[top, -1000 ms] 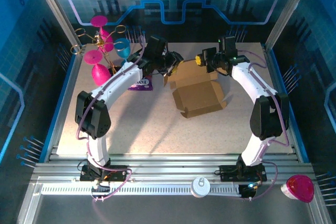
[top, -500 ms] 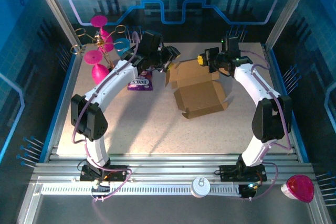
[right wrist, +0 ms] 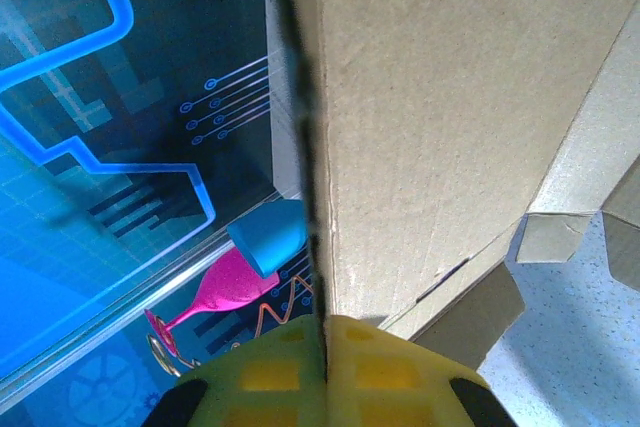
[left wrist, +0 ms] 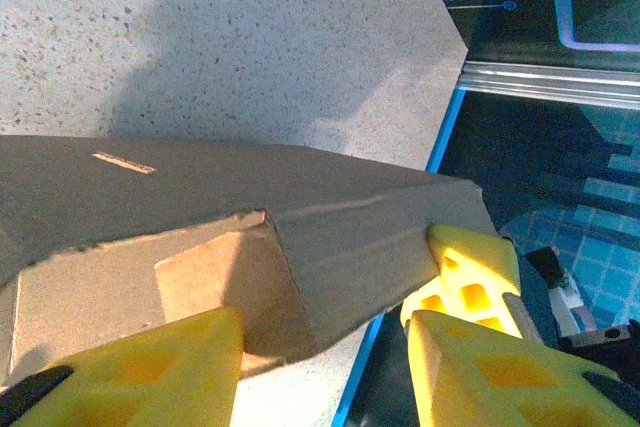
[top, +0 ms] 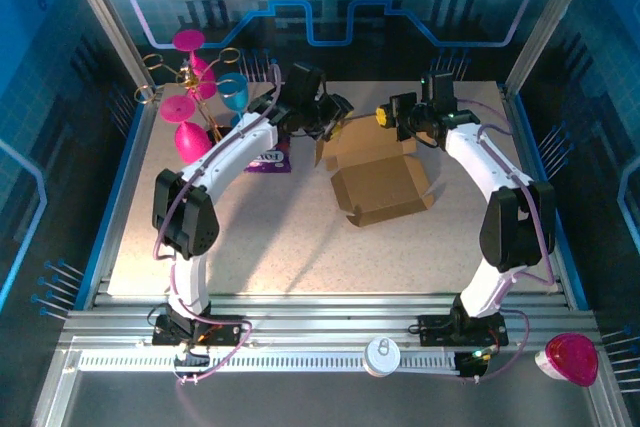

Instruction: Fold the paper box

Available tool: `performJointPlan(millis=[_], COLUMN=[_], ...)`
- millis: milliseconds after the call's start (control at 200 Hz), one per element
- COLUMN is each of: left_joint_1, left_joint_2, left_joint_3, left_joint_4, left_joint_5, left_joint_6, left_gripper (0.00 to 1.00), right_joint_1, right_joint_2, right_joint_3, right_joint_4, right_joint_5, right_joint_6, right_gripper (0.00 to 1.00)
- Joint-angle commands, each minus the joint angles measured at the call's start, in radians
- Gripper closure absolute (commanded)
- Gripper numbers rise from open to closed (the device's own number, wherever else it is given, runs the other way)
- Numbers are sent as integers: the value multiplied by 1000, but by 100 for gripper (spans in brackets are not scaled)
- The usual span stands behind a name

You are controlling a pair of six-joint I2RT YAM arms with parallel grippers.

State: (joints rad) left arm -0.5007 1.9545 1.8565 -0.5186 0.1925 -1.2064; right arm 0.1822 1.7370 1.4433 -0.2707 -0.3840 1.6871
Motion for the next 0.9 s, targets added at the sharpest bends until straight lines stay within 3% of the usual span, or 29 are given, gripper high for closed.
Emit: performJointPlan(millis=[0, 155, 400, 585, 770, 896], left_joint_1=[-3, -2, 7, 19, 28, 39], left_joint_2=[1, 12, 1, -21, -56, -95], left_joint_3=[20, 18, -21, -84, -153, -236], left_joint_4=[-1, 15, 30, 69, 96, 157], left_joint_5=[1, -11, -40, -44, -57, -59], left_joint_6=[-14, -29, -40, -73, -130, -203], left_gripper=[53, 60, 86, 98, 100, 100], right_joint_1=[2, 16, 26, 26, 28, 29], right_joint_2=[-33, -42, -72, -100, -124, -169], right_joint_3=[-10, -25, -69, -116, -162, -256], right_joint_4=[29, 50, 78, 118, 168, 279], right_joint_5=[-27, -28, -29, -32, -26, 15], right_joint_6=[22, 41, 60, 82, 86, 104], right_gripper=[100, 100, 100, 100, 100, 75])
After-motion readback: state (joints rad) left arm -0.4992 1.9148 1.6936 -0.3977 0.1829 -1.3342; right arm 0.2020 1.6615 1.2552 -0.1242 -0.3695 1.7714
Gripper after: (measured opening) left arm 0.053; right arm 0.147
